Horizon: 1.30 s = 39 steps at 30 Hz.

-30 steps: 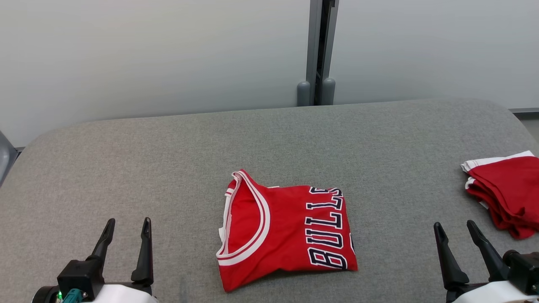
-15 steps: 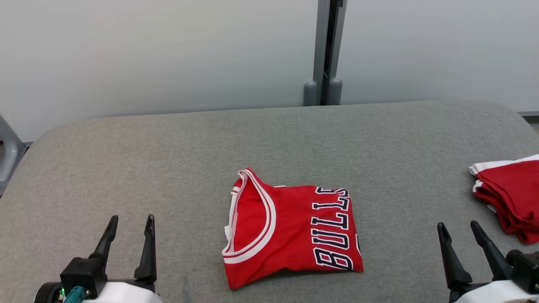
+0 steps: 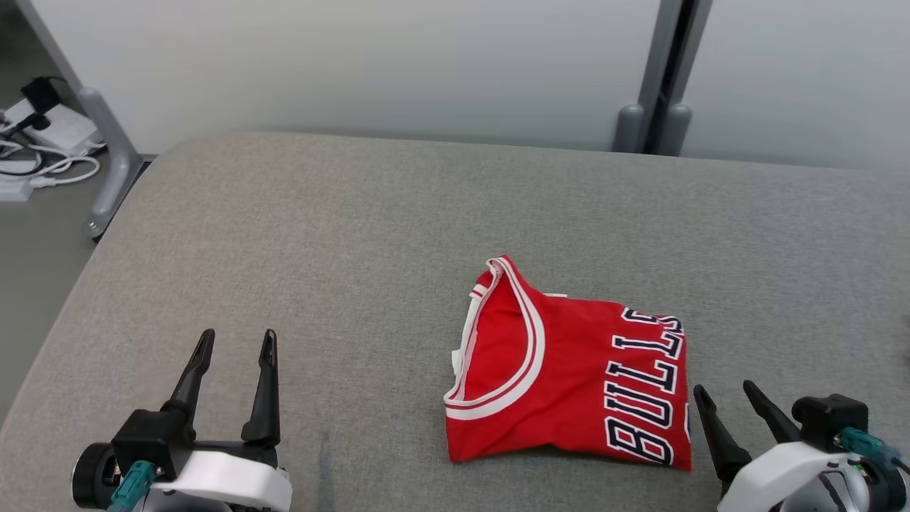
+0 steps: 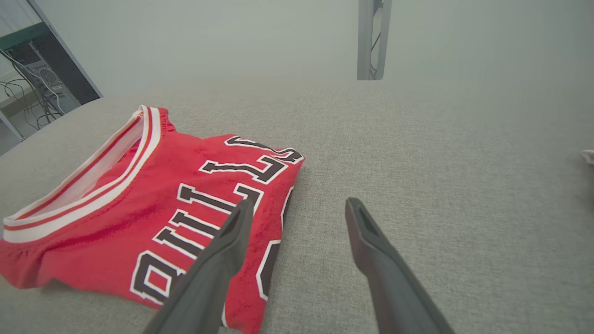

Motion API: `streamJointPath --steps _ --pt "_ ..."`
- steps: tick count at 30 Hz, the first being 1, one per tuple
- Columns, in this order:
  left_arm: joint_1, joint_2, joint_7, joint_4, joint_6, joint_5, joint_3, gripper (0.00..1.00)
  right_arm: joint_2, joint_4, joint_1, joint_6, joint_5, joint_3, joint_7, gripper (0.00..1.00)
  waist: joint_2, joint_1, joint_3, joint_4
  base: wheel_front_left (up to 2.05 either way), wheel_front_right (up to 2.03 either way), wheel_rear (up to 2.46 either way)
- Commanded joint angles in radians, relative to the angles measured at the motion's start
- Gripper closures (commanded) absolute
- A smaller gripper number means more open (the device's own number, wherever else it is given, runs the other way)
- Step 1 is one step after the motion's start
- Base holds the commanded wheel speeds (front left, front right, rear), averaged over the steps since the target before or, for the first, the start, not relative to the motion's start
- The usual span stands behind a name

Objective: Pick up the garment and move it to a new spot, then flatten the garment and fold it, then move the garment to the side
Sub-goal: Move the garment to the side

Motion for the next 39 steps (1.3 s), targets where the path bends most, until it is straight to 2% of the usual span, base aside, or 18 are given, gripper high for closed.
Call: streamJointPath --steps 1,9,11,12,19,24,31,34,39 --pt "-0.035 -0.003 -0.006 0.006 0.0 -0.008 0.001 0.0 -0.014 0.049 -0.044 0.0 0.014 0.019 -0.009 0.0 -0.0001 0.0 0.044 0.047 0.0 0.0 0.0" --pt "-0.078 -0.014 -0.034 0.046 -0.011 -0.018 -0.002 0.0 -0.032 0.273 -0.192 0.0 0.089 0.107 -0.019 0.0 -0.0001 0.0 0.092 0.078 0.0 0.0 0.0" --pt "-0.088 -0.016 -0.04 0.055 -0.013 -0.019 -0.002 0.0 -0.038 0.321 -0.214 0.0 0.109 0.127 -0.013 0.64 -0.0001 0.0 0.096 0.078 0.0 0.0 0.0" --pt "-0.092 -0.016 -0.042 0.059 -0.013 -0.02 -0.001 0.0 -0.044 0.338 -0.227 0.0 0.119 0.133 -0.022 1.0 -0.0001 0.0 0.099 0.077 0.0 0.0 0.0" --pt "-0.101 -0.012 -0.054 0.072 -0.013 -0.023 0.003 0.0 -0.075 0.383 -0.286 -0.001 0.178 0.176 -0.063 1.0 -0.0001 0.0 0.108 0.043 0.0 0.0 0.0" --pt "-0.105 -0.007 -0.059 0.075 -0.016 -0.028 0.005 0.0 -0.127 0.375 -0.316 -0.001 0.198 0.205 -0.076 1.0 -0.0001 0.0 0.119 -0.011 0.0 0.0 0.0" --pt "-0.111 0.008 -0.066 0.07 -0.018 -0.033 0.019 0.0 -0.239 0.31 -0.3 -0.001 0.181 0.261 -0.046 1.0 -0.0001 0.0 0.137 -0.122 0.0 0.0 0.0" --pt "-0.118 0.018 -0.067 0.06 -0.02 -0.035 0.025 0.0 -0.294 0.252 -0.293 -0.001 0.159 0.266 -0.027 1.0 -0.0001 0.0 0.147 -0.198 0.0 0.0 0.0" --pt "-0.13 0.033 -0.066 0.045 -0.027 -0.033 0.025 0.0 -0.379 0.171 -0.321 -0.001 0.105 0.27 0.009 1.0 -0.0001 0.0 0.169 -0.287 0.0 0.0 0.0"
